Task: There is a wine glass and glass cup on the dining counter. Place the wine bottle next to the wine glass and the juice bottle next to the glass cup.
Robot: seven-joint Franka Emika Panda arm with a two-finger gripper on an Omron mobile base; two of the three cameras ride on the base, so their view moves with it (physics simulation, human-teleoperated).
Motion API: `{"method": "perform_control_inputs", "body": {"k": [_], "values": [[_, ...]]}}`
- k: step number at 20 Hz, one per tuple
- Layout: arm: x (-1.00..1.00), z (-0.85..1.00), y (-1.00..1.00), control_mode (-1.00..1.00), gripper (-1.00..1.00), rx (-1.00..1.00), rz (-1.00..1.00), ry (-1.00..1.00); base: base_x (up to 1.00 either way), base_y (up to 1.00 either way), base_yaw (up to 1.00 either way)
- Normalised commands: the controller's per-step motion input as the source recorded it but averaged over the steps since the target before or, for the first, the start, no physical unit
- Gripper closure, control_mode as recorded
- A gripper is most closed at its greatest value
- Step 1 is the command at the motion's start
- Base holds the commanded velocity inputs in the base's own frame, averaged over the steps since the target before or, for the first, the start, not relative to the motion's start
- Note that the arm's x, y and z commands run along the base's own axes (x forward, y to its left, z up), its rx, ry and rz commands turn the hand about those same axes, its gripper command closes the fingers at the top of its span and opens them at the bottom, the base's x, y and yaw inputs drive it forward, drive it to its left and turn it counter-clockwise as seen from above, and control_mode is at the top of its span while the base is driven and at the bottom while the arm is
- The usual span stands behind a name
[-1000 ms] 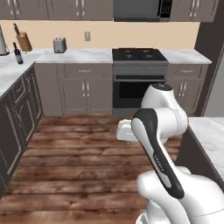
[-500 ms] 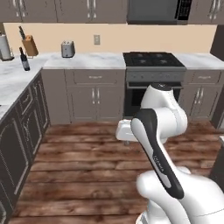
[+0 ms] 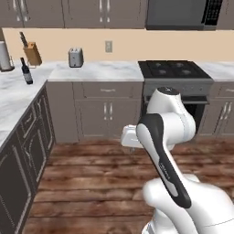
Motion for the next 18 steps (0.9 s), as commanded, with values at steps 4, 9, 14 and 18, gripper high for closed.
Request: {"method": "perform_control_inputs", "body": {"k": [4, 9, 14, 18], "values": [[0.00, 0.00, 0.00, 1.00, -1.00, 0.00, 0.00, 0.00, 0.94, 0.04, 0.12], [0.00, 0.00, 0.00, 1.00, -1.00, 0.00, 0.00, 0.00, 0.91, 0.00, 0.22], [0.00, 0.00, 0.00, 1.00, -1.00, 0.00, 0.00, 0.00, 0.80, 0.00, 0.32], [0.00, 0.00, 0.00, 1.00, -1.00, 0.00, 0.00, 0.00, 0.81, 0.00, 0.30]]}}
